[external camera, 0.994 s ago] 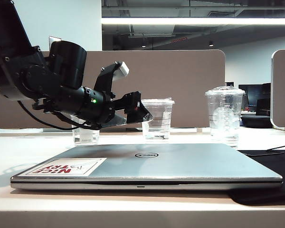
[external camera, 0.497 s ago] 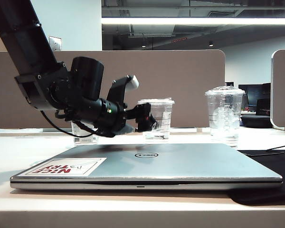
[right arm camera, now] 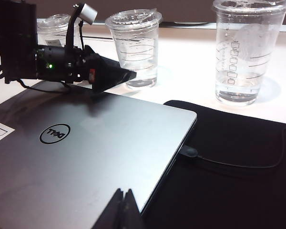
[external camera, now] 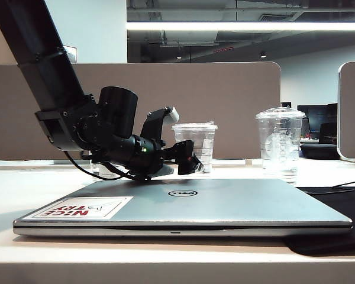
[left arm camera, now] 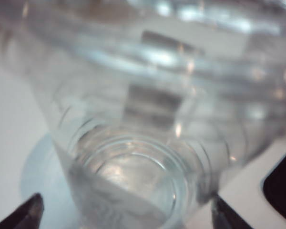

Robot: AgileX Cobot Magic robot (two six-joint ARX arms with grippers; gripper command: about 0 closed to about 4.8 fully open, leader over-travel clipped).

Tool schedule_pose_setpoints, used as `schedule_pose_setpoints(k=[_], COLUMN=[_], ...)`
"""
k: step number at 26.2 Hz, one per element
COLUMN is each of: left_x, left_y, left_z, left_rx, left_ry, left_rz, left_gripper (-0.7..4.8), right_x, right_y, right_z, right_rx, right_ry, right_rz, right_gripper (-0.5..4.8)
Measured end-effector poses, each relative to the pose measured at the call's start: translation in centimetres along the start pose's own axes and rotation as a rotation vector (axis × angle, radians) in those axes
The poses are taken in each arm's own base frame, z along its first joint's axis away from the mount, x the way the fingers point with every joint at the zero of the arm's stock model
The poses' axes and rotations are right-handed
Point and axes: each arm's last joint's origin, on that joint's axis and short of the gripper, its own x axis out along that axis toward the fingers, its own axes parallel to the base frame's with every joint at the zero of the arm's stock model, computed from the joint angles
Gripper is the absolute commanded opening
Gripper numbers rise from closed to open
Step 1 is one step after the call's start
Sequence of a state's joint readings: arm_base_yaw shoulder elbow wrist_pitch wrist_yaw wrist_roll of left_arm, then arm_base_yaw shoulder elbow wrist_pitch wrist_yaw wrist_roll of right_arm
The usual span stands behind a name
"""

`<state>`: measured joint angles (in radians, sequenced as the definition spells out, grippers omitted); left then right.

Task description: Pick up the coffee cup on the middle and place it on the left side of the laptop.

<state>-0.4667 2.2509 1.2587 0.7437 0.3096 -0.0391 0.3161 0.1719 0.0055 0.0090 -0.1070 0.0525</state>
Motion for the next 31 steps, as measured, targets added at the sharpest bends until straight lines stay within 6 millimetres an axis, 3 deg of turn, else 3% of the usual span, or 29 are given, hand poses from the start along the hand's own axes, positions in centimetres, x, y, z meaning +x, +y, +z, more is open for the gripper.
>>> schedule_pose_setpoints(k=[12, 31], left_x=[1.6, 1.8], left_y=[-0.2, -0.2], left_z=[0.3, 0.2], left_rx=[0.005, 0.026], left_ry=[-0.011, -0.075], left_rz=[-0.034, -0.037], left_gripper=[4.79, 4.79], right_x=[0.0, 0.0], right_y=[0.0, 0.0], right_z=[-0.1, -0.1], right_rx=[0.001, 0.001], right_ry=[0.008, 0.007], right_rz=[0.000, 0.000], right_gripper=[-0.05, -0.05])
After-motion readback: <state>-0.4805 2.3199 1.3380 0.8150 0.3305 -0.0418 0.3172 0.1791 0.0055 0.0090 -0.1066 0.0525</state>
